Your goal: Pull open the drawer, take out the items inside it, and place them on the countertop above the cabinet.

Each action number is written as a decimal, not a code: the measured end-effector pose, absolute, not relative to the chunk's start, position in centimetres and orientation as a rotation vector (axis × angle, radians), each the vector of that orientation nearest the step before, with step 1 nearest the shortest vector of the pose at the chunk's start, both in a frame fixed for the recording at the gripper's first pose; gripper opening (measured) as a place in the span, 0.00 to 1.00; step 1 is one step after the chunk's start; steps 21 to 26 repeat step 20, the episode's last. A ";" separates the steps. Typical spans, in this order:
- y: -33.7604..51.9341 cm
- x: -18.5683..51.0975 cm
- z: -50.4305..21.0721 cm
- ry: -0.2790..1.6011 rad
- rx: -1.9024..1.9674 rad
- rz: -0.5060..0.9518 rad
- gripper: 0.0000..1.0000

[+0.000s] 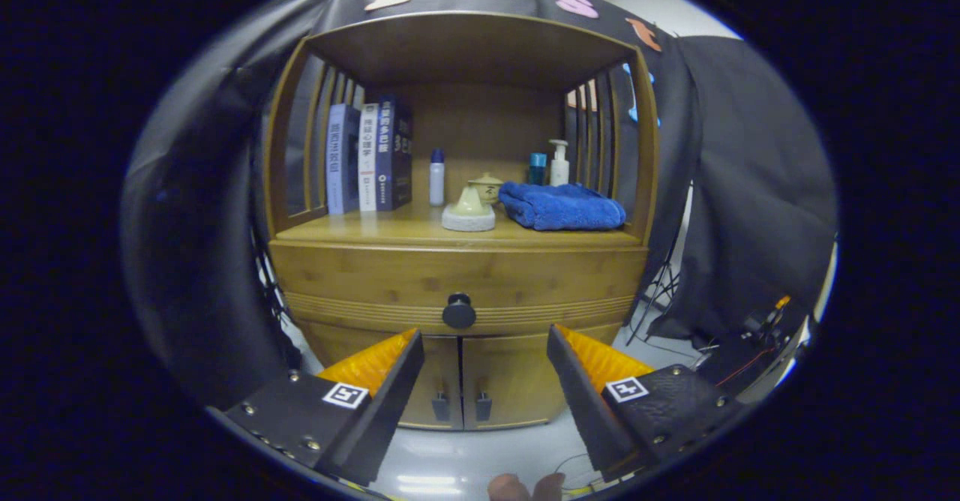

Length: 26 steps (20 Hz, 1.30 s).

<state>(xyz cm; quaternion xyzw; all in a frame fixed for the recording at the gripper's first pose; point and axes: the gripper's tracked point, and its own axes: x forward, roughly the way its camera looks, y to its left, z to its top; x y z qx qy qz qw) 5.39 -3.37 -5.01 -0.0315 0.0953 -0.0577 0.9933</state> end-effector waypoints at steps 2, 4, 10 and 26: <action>-1.9 2.5 -3.0 0.178 -0.064 -0.089 0.99; -1.0 0.5 -0.3 0.151 -0.080 -0.078 0.98; 0.6 -4.2 6.4 0.111 -0.056 -0.030 0.96; -3.8 -8.3 10.6 0.064 -0.038 -0.037 0.96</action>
